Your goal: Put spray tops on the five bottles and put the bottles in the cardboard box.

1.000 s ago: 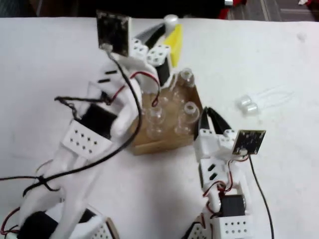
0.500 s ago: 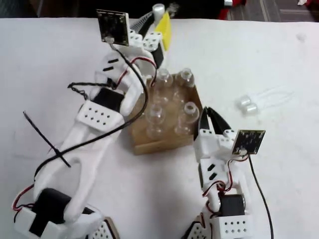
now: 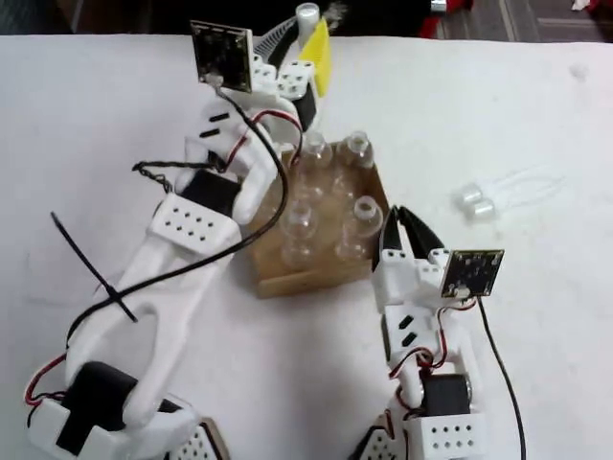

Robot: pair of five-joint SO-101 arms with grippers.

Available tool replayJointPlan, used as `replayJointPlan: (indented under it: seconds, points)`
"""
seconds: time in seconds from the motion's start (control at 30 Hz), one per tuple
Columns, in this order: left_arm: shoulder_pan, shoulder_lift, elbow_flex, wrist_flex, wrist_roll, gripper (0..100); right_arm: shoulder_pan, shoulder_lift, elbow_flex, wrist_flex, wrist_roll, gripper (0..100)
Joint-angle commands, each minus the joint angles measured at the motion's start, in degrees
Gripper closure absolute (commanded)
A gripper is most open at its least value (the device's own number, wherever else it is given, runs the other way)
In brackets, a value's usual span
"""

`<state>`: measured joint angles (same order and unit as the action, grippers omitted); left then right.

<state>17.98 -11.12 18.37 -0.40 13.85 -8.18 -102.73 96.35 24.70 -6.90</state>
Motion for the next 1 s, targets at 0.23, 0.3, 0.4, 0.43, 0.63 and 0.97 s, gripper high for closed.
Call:
replayJointPlan:
  seconds: [0.23, 0.3, 0.4, 0.43, 0.63, 0.97]
  points:
    - [1.01, -0.31, 6.86, -8.44, -2.99, 98, 0.66, -0.4, 0.44, -1.45, 1.05, 98.1]
    - [1.63, -0.31, 8.26, -8.97, -5.01, 98, 0.66, -0.4, 0.44, -1.45, 1.05, 98.1]
    - [2.07, -0.31, 10.99, -11.43, -6.33, 98, 0.66, -0.4, 0.44, -1.45, 1.05, 98.1]
    - [2.15, -0.31, 11.87, -12.22, -6.33, 98, 0.66, -0.4, 0.44, -1.45, 1.05, 98.1]
    - [2.24, -0.22, 15.12, -13.27, -6.33, 98, 0.66, -0.4, 0.44, -1.45, 1.05, 98.1]
    - [4.79, 8.84, 16.53, -18.46, -6.33, 98, 0.66, -0.4, 0.44, -1.45, 1.14, 98.1]
